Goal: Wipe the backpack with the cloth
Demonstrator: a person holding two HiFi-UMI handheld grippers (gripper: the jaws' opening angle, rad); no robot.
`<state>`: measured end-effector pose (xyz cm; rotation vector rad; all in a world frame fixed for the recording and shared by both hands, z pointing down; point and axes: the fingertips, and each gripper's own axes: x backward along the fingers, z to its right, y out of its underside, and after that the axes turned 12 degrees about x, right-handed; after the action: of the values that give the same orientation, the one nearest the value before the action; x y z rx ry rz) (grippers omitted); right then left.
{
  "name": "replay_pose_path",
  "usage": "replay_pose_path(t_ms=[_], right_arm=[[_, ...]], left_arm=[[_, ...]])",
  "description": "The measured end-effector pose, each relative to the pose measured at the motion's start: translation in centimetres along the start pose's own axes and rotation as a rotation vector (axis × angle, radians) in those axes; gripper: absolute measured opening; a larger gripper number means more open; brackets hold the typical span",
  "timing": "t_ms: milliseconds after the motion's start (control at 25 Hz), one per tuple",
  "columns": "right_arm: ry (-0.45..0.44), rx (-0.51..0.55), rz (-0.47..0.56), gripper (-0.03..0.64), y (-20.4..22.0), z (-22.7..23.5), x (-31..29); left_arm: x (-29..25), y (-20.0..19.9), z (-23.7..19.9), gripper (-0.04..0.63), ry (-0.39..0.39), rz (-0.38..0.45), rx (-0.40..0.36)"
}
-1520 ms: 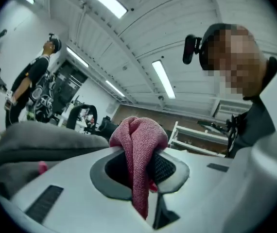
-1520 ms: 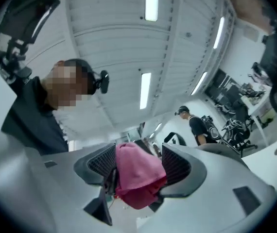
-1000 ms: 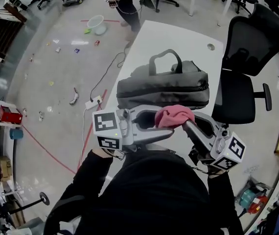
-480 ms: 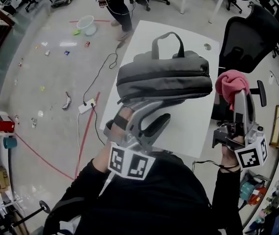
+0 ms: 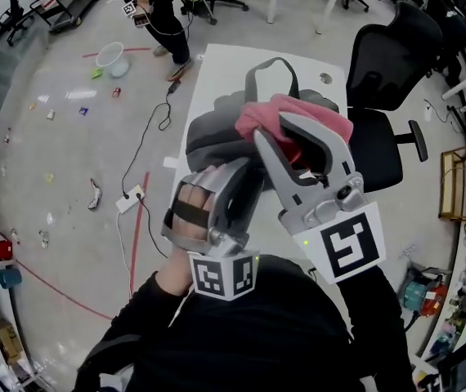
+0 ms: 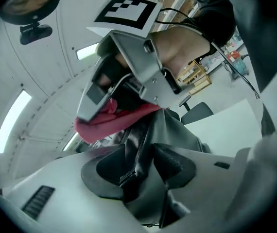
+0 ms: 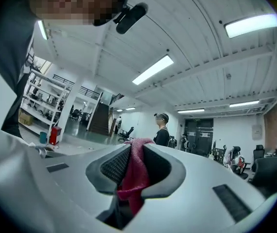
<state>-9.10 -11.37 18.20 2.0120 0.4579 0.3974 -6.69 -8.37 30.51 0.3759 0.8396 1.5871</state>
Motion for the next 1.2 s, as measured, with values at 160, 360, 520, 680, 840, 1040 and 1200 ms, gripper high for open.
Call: replay_pose_path(t_ms=[160,360,520,680,840,1040,1200], right_arm=[[-0.035,0.038,-0.188,0.077,3.6,-2.0,-3.6],[0.243,0.065,-0.344,0.077,6.2,3.7,-1.2],[0.369,-0.063,-0.364,0.077,8.9,8.7,3.2],[0.521,-0.243,-0.318,0.077,12.0,13.1,9.7],[0.56,-0.435,-0.184,0.077,13.3,16.8,14.7],[0.3,-0.5,-0.167,0.078,13.9,14.9,14.8],[0.035,-0.595,-0.132,0.206,14.1,9.6,12.5]], left_arm=[[0.4,0.1,-0.1,0.193,0.052,0.054,-0.003],[0.8,-0.2,-0.2,0.193,0.125,0.139,0.052],[0.4,-0.8,-0.3,0.193,0.171,0.175,0.123],[0.0,-0.9,-0.3,0.193,0.165,0.143,0.19],[-0.3,-0.9,-0.5,0.193,0.131,0.081,0.227],[-0.9,-1.3,0.0,0.193,0.087,-0.043,0.247],[-1.4,-0.9,0.7,0.193,0.081,-0.149,0.267]])
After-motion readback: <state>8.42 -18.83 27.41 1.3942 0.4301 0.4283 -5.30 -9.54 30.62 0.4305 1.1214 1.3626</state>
